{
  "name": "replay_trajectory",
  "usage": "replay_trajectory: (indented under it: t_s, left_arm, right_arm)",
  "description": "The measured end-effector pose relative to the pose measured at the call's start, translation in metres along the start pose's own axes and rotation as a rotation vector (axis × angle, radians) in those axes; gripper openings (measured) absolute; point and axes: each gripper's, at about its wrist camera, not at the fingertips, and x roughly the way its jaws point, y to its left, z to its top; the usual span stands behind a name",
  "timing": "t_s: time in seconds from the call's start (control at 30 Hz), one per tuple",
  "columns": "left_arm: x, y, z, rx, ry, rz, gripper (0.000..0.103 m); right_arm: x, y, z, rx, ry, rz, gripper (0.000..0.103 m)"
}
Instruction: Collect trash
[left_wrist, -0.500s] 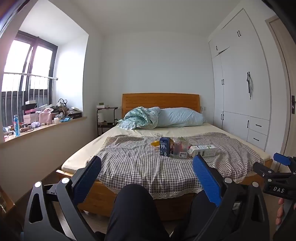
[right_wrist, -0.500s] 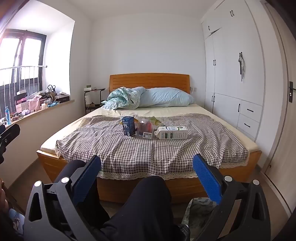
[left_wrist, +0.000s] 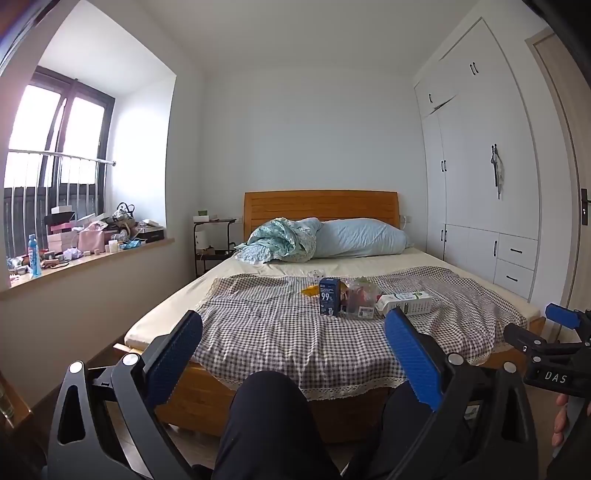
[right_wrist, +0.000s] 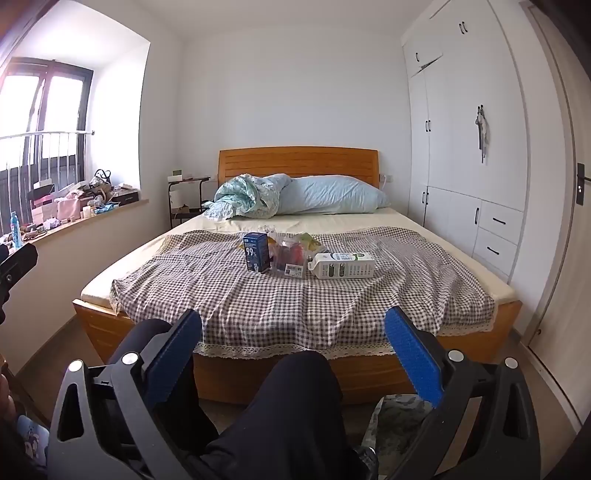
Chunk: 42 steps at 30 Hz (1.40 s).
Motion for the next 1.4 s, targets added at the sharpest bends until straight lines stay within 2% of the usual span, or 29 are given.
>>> replay_trajectory:
  t_s: [0.53, 1.4]
  left_arm:
    - [-0.0073, 0.0059, 0.0022, -0.012, -0.019, 0.005, 0.096]
    - [0.0, 0.0003, -0.0036, 0.001, 0.007, -0.002, 0.096]
  right_arm:
    - [-0.0002, 0.0052, 0.0, -0.016, 0.0, 0.013, 0.095]
    - [0.0028, 0.0039, -0.0036, -0.009, 0.009, 0.016, 0.095]
